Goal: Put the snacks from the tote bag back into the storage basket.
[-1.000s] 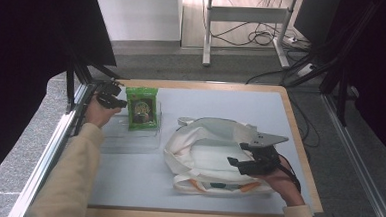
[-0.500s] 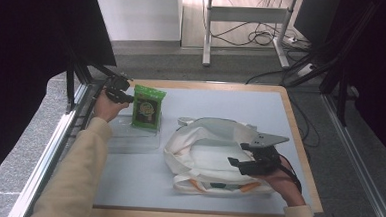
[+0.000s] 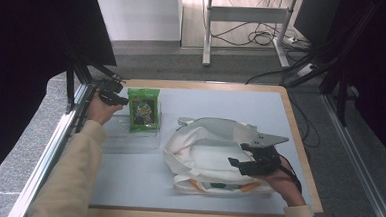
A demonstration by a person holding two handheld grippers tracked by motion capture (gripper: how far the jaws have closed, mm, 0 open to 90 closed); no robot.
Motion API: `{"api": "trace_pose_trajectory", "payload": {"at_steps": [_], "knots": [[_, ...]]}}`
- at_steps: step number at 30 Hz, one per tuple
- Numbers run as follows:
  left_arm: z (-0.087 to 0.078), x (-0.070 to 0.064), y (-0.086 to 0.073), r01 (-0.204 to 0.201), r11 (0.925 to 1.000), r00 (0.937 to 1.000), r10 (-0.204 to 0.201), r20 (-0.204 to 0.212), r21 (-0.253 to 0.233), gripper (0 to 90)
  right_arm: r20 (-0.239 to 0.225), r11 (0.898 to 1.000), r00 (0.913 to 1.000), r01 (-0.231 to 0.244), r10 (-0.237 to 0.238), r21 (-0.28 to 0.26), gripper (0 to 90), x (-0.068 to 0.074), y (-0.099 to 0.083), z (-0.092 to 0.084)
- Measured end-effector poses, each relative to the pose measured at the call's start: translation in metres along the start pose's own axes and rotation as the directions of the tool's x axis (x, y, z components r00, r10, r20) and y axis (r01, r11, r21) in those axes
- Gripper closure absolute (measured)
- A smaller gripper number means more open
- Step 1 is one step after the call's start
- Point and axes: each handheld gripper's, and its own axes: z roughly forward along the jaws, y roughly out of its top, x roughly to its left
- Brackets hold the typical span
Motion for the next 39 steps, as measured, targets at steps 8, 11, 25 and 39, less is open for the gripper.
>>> {"api": "trace_pose_trajectory", "payload": {"at_steps": [8, 11, 25, 39], "knots": [[-0.004, 0.005, -0.005, 0.005, 1.0, 1.0, -0.005, 0.001, -0.002, 89.3, -0.001, 1.0, 1.0, 0.0, 0.0, -0.003, 31.0, 0.0, 0.0, -0.001], [-0.005, 0.008, -0.009, 0.012, 0.9999, 0.9999, -0.012, 0.002, -0.002, 89.3, -0.001, 1.0, 1.0, 0.001, -0.001, -0.004, 31.0, 0.0, 0.0, -0.001], [-0.018, 0.001, -0.021, -0.015, 0.9996, 0.9996, 0.015, 0.025, -0.022, 89.6, -0.004, 1.0, 1.0, 0.003, -0.003, -0.001, 31.0, 0.002, 0.001, 0.001], [-0.06, -0.037, -0.045, -0.14, 0.9863, 0.9804, 0.15, 0.127, -0.087, 89.4, -0.003, 1.0, 1.0, 0.003, -0.003, -0.006, 31.0, 0.003, 0.001, -0.001]]}}
